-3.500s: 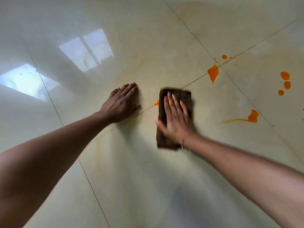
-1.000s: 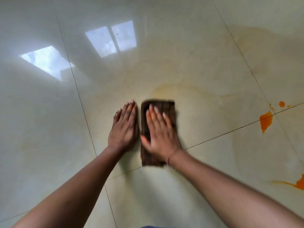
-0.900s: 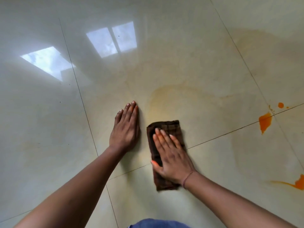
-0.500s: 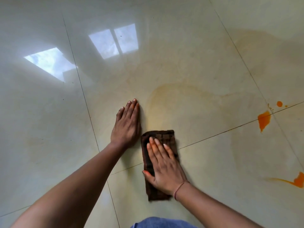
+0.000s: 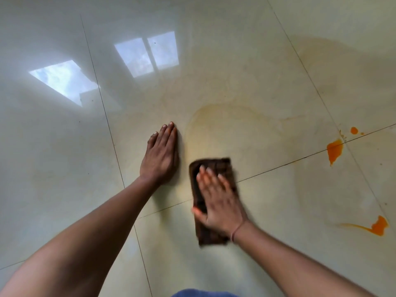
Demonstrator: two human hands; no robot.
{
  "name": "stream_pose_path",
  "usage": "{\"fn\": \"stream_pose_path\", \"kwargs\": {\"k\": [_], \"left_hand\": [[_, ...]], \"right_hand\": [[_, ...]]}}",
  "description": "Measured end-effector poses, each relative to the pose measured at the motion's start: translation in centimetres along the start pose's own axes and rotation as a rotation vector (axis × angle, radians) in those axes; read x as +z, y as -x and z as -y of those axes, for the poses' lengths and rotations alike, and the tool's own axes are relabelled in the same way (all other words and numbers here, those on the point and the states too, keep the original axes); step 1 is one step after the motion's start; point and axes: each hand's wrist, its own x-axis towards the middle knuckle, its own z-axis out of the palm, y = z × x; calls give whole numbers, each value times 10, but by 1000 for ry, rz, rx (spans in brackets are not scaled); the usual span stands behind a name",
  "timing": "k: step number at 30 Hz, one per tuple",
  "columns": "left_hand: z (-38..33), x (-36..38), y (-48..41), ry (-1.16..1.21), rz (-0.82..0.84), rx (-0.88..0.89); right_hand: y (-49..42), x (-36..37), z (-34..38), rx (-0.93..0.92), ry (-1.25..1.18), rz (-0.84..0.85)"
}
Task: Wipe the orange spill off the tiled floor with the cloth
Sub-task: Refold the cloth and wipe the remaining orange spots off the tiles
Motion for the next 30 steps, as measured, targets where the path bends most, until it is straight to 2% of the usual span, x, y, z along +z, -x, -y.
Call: {"fn": "stream_pose_path", "kwargs": {"k": [4,5,9,11,16,18,20,23,25,27,28,29,30], "left_hand": [[1,2,0,-15,1,6],[1,2,0,-19,1,5],[0,-1,0,-17,18,-5],[2,0,0,-7,17,-4],[2,2,-1,-26,12,-3],[2,2,-1,-26,6,-4],[1,3,0,-22,-3,-4],[-1,2,1,-17,3,-22],[1,0,1,-15,41,-18],[3,-1,2,-28,101,9],[3,0,2,-24,107,15],[2,-1,2,-9,87,8],[0,-1,3,8,55,-5]], "right_hand": [[-72,-16,-25,304,-35,-4],[-68,-15,-19,301,-45,-6],[13,-10,11,23,-43,49],[25,-9,8,-35,-8,47],[-4,-18,19,81,-86,-47],[-12,-23,21,121,-213,-100],[-19,-36,18,251,-468,-157],[-31,-70,12,620,-1071,-123],[-35,-90,6,720,-1504,-111],[-37,-103,-3,763,-1810,-124],[-37,-105,-8,812,-1864,-146],[-38,-102,-13,871,-1798,-181],[-40,-96,-21,919,-1591,-214]]}}
